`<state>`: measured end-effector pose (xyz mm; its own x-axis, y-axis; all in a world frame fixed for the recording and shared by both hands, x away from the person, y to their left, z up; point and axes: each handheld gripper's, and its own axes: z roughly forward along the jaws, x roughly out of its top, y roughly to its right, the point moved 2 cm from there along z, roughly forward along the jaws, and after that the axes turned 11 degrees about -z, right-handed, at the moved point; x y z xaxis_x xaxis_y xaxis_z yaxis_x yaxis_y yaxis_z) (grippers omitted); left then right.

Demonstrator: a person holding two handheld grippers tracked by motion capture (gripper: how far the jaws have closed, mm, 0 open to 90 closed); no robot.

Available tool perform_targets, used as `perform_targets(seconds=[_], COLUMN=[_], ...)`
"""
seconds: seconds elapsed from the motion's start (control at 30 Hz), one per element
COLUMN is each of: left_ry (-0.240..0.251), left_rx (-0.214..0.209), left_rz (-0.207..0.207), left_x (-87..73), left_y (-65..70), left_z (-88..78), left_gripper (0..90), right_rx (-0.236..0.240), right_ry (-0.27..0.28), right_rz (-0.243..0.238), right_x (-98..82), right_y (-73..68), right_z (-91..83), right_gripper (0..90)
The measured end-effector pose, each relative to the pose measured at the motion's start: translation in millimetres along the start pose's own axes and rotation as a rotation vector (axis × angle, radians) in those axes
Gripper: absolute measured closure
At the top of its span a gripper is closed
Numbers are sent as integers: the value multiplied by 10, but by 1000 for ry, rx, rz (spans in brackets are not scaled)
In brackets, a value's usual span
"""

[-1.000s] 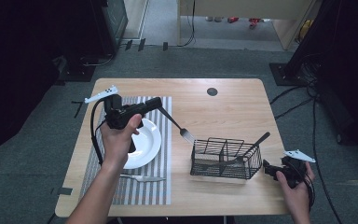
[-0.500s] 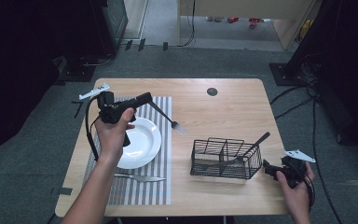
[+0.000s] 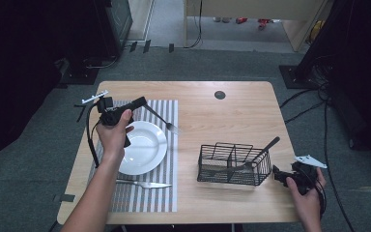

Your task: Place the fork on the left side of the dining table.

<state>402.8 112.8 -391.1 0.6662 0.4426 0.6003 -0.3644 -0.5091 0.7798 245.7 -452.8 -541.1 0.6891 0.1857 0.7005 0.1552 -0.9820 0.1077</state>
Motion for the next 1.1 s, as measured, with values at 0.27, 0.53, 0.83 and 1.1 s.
perform_targets(seconds=[0.27, 0.53, 0.83, 1.1], left_ry=[34, 109, 180, 253], left_rx=[21, 81, 167, 182], left_rz=[-76, -176, -280, -391], left_x=[70, 104, 71, 59], left_y=[-293, -668, -1067, -1326], left_z=[42, 107, 196, 236], left_gripper=[886, 886, 886, 886], right_rx=[0, 0, 0, 0], right_ry=[0, 0, 0, 1], right_rz=[0, 0, 0, 0], right_x=[0, 0, 0, 0], right_y=[0, 0, 0, 0], right_z=[0, 0, 0, 0], right_gripper=[0, 0, 0, 0])
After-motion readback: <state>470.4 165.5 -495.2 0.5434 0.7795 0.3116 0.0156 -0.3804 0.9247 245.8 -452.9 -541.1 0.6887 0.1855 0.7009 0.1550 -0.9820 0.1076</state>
